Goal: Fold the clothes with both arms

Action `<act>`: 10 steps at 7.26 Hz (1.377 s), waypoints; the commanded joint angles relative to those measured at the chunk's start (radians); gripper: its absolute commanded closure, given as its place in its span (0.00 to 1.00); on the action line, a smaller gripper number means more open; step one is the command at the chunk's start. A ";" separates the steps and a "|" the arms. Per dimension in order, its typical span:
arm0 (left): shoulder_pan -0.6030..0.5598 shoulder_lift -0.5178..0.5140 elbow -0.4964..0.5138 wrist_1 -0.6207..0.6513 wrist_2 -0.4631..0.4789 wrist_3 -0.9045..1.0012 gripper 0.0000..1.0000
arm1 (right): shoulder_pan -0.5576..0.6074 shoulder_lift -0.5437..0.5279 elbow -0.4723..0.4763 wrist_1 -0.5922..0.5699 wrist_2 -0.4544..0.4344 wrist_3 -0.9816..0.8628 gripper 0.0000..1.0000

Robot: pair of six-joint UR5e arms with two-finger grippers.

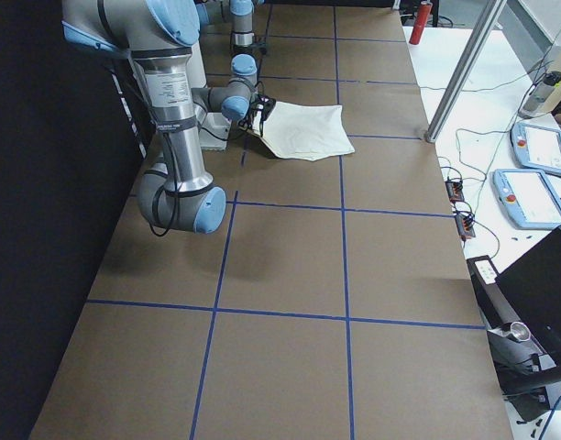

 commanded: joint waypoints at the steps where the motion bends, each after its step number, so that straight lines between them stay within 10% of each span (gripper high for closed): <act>1: -0.075 -0.011 0.005 -0.002 -0.007 0.022 1.00 | 0.100 0.041 -0.092 0.082 0.003 -0.058 1.00; 5: -0.413 -0.127 0.212 -0.058 -0.147 0.248 1.00 | 0.385 0.320 -0.433 0.082 0.198 -0.106 1.00; 7: -0.503 -0.231 0.580 -0.301 -0.162 0.256 1.00 | 0.429 0.464 -0.738 0.090 0.202 -0.182 1.00; 8: -0.542 -0.235 0.728 -0.447 -0.156 0.270 0.70 | 0.438 0.466 -0.805 0.173 0.196 -0.245 0.05; 9: -0.569 -0.236 0.781 -0.479 -0.124 0.381 0.01 | 0.441 0.466 -0.854 0.241 0.190 -0.271 0.00; 10: -0.608 -0.236 0.783 -0.482 -0.112 0.454 0.00 | 0.471 0.466 -0.868 0.261 0.196 -0.320 0.00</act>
